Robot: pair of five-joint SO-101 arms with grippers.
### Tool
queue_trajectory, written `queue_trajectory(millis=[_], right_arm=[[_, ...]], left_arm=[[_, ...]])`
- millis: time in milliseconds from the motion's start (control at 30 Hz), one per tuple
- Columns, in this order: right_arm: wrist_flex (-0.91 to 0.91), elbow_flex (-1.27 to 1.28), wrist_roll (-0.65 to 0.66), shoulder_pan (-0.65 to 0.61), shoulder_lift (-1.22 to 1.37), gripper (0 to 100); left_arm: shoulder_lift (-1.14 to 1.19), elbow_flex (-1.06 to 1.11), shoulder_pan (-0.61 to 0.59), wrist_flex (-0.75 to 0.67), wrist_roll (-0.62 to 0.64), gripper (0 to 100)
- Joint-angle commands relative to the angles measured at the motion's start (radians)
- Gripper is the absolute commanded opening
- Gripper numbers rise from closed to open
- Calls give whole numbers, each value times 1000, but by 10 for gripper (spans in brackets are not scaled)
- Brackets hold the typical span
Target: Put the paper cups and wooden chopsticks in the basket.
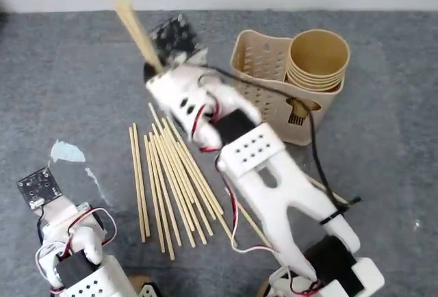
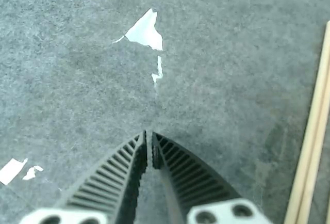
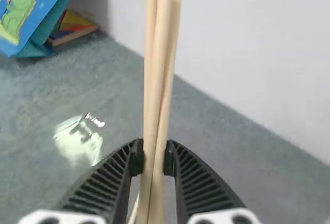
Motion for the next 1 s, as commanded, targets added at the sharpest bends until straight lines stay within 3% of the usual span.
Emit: queue_trajectory(millis=[0,500,800,967], right_arm=[[59,-189,-5,73,-10,8],[-76,-288,-2,366,-2,8],[-289,-169,68,437,110,8],[-312,-71,66,433,82,8]], left_arm=[[-18,-8,0,-20,6,15],[-18,-8,0,-20,6,15],[-18,-8,0,-20,6,15],[-18,-8,0,-20,6,15]])
